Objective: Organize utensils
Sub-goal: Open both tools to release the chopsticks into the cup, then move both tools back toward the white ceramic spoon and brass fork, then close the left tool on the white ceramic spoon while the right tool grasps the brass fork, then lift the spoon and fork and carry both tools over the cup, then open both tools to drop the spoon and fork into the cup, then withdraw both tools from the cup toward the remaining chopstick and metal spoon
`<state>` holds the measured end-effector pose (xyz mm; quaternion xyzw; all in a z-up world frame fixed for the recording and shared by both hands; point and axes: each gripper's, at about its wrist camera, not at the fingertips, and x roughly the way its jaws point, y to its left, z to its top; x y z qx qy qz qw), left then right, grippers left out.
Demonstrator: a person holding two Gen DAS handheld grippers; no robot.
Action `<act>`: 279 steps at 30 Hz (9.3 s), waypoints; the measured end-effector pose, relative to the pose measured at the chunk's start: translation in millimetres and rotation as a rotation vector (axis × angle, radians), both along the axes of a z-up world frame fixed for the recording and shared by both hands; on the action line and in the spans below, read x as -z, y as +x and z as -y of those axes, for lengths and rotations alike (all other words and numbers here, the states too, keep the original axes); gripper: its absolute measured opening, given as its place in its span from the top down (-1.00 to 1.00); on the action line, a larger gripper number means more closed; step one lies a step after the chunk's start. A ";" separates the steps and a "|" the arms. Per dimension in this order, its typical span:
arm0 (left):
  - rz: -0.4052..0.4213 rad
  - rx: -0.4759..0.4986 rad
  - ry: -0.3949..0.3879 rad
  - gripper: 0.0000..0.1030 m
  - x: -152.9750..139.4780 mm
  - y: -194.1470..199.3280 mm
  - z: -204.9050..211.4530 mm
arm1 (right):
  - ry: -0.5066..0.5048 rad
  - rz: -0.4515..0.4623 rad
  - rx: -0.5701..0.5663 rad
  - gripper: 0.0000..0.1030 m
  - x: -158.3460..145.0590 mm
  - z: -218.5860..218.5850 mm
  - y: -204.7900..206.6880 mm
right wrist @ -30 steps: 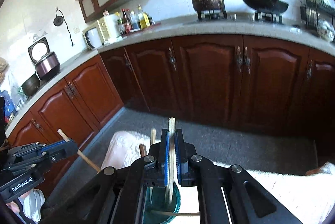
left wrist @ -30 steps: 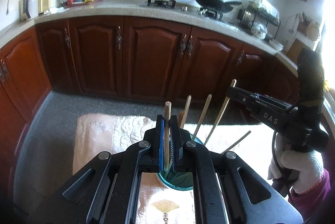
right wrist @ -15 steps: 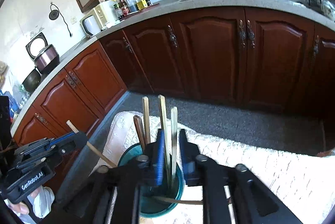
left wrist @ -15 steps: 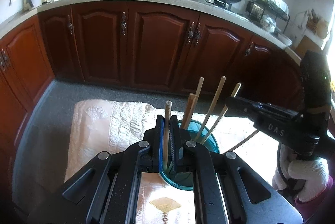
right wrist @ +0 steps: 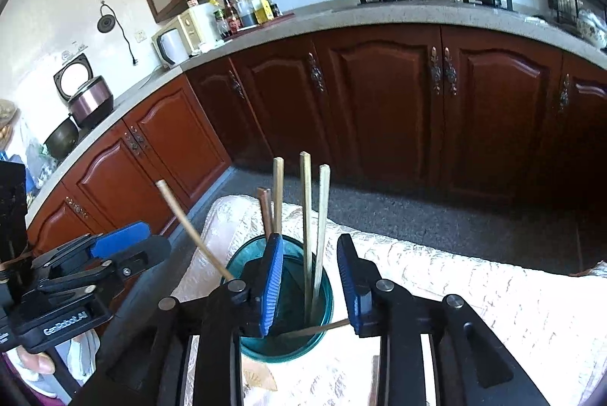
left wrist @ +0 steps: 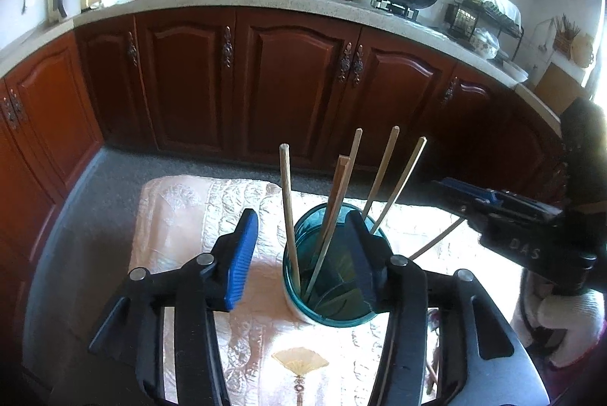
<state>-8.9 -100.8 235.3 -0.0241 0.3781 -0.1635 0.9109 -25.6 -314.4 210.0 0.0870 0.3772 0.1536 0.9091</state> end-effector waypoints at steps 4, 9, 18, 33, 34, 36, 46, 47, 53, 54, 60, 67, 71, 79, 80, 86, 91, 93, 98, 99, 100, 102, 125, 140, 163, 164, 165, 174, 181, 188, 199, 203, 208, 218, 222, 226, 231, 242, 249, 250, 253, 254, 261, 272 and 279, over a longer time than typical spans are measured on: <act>0.034 -0.018 0.018 0.01 -3.1 -13.9 -0.7 | -0.004 0.033 0.000 0.35 -8.5 -1.3 -21.3; 0.058 -0.030 0.055 -0.02 0.5 -36.2 4.3 | -0.023 0.043 0.004 0.31 -6.6 -6.5 -50.4; 0.068 -0.002 0.080 -0.03 14.4 -76.8 17.2 | -0.051 0.017 0.016 0.26 9.3 -1.9 -92.5; 0.011 0.075 0.065 -0.04 35.5 -114.5 49.2 | -0.070 -0.089 0.121 0.22 54.3 50.8 -153.6; 0.003 0.082 0.063 -0.04 38.1 -115.5 51.2 | -0.071 -0.099 0.126 0.22 58.0 52.4 -156.0; -0.023 0.099 0.046 -0.06 44.9 -117.1 52.3 | -0.071 -0.124 0.142 0.22 68.7 59.1 -161.0; -0.211 0.197 -0.041 -0.21 97.1 -113.1 63.7 | -0.018 -0.268 0.176 0.22 132.8 80.8 -172.0; -0.233 0.205 -0.043 -0.21 105.1 -112.8 66.5 | -0.016 -0.275 0.175 0.22 136.5 80.5 -171.4; -0.311 0.241 -0.029 -0.21 139.5 -109.6 82.2 | 0.009 -0.316 0.181 0.22 160.5 89.7 -165.0; -0.323 0.244 -0.028 -0.21 144.1 -108.7 84.9 | 0.021 -0.326 0.193 0.24 165.9 93.8 -162.5; -0.381 0.255 -0.023 -0.21 165.7 -99.1 97.9 | 0.033 -0.341 0.235 0.39 183.4 105.0 -140.9; -0.409 0.287 -0.013 -0.20 174.9 -89.2 108.0 | 0.037 -0.326 0.208 0.53 198.6 112.1 -104.9; -0.435 0.305 -0.005 -0.15 182.3 -83.0 114.5 | 0.032 -0.319 0.189 0.85 200.1 110.6 -89.9; -0.443 0.358 0.025 0.70 192.5 -81.3 133.1 | 0.089 -0.300 0.192 0.93 190.9 126.0 -126.2; -0.450 0.369 0.014 0.77 193.4 -80.5 137.0 | 0.093 -0.298 0.201 0.93 188.9 130.1 -133.0; -0.452 0.375 -0.041 0.88 190.9 -79.7 138.1 | 0.135 -0.292 0.264 0.93 186.3 156.7 -164.6; -0.428 0.382 -0.049 0.94 177.1 -89.3 127.0 | 0.180 -0.273 0.293 0.94 178.4 165.0 -175.2; -0.423 0.382 -0.056 0.95 172.9 -92.5 121.4 | 0.185 -0.265 0.297 0.94 175.7 165.6 -178.0; -0.396 0.378 -0.081 0.98 159.0 -103.2 99.8 | 0.180 -0.224 0.291 0.96 155.1 167.9 -189.8; -0.384 0.377 -0.084 0.98 154.7 -105.4 95.3 | 0.170 -0.213 0.289 0.96 149.5 167.4 -191.3; -0.372 0.376 -0.087 0.98 150.3 -107.3 90.4 | 0.159 -0.197 0.291 0.96 142.2 166.7 -193.4; -0.345 0.374 -0.084 0.98 142.9 -110.3 82.3 | 0.157 -0.174 0.290 0.96 130.8 168.2 -196.7; -0.164 0.245 -0.098 0.98 81.3 -122.8 13.5 | 0.136 -0.054 0.170 0.96 65.3 108.0 -182.3; -0.079 0.183 -0.080 0.98 56.3 -124.5 -16.5 | 0.094 -0.003 0.071 0.96 37.3 59.2 -156.2; -0.013 0.116 -0.073 0.98 30.9 -113.0 -44.6 | 0.055 0.044 -0.020 0.96 13.4 15.9 -128.3; -0.011 0.114 -0.073 0.98 29.7 -112.6 -44.7 | 0.053 0.046 -0.021 0.96 12.8 15.3 -127.5; -0.006 0.111 -0.077 0.98 27.2 -110.7 -45.8 | 0.050 0.049 -0.021 0.96 11.9 14.9 -126.7; 0.061 0.086 -0.100 0.98 0.1 -92.7 -47.7 | 0.037 0.085 -0.008 0.96 -4.1 11.0 -113.9; 0.162 0.023 -0.091 0.98 -21.1 -71.4 -33.1 | -0.001 0.138 0.014 0.96 -21.6 -2.1 -89.6; 0.243 -0.033 -0.066 0.98 -21.7 -36.5 -11.9 | -0.045 0.150 0.034 0.96 -18.0 -16.0 -56.0; 0.280 -0.084 0.006 0.98 19.1 7.2 13.8 | -0.112 0.106 0.038 0.96 12.9 -26.2 -19.7; 0.273 -0.105 0.021 0.98 38.0 14.0 16.5 | -0.130 0.084 0.027 0.96 26.6 -30.7 -17.0; 0.249 -0.099 0.037 0.98 54.1 7.7 17.4 | -0.132 0.059 0.011 0.96 39.0 -34.2 -20.5; 0.193 -0.084 0.044 0.98 75.0 -13.7 15.5 | -0.123 -0.021 -0.013 0.95 71.6 -45.0 -24.1; 0.166 -0.076 0.050 0.97 80.7 -14.9 16.7 | -0.111 -0.045 0.003 0.96 79.4 -41.3 -22.2; 0.139 -0.073 0.044 0.97 83.7 -15.9 16.2 | -0.064 -0.059 0.024 0.91 79.4 -31.0 -25.3; 0.107 -0.074 0.017 0.93 84.1 -16.9 12.7 | -0.041 -0.061 0.044 0.83 76.3 -23.2 -33.7; 0.087 -0.073 -0.019 0.31 76.1 -36.7 3.3 | -0.001 -0.046 0.081 0.51 67.6 -14.1 -61.1; 0.086 -0.081 0.021 0.16 68.0 -59.5 4.1 | -0.029 -0.024 0.091 0.43 58.0 -21.5 -74.2; 0.085 -0.082 0.021 0.13 67.5 -63.7 3.2 | -0.036 -0.019 0.090 0.43 56.7 -23.3 -76.6; 0.085 -0.087 0.025 -0.06 65.9 -73.9 1.2 | -0.044 -0.015 0.085 0.41 55.0 -27.0 -82.7; 0.085 -0.086 0.024 -0.08 65.4 -76.2 0.9 | -0.044 -0.015 0.084 0.41 54.5 -27.8 -84.9; 0.065 -0.086 0.046 -0.10 65.1 -93.7 0.3 | -0.051 -0.004 0.097 0.33 49.1 -28.6 -98.2; 0.060 -0.085 0.081 -0.11 65.2 -115.0 4.5 | -0.050 0.004 0.116 0.27 43.8 -26.3 -118.6; 0.050 -0.074 0.096 -0.11 68.3 -126.5 8.5 | -0.056 0.001 0.115 0.25 44.7 -27.2 -128.3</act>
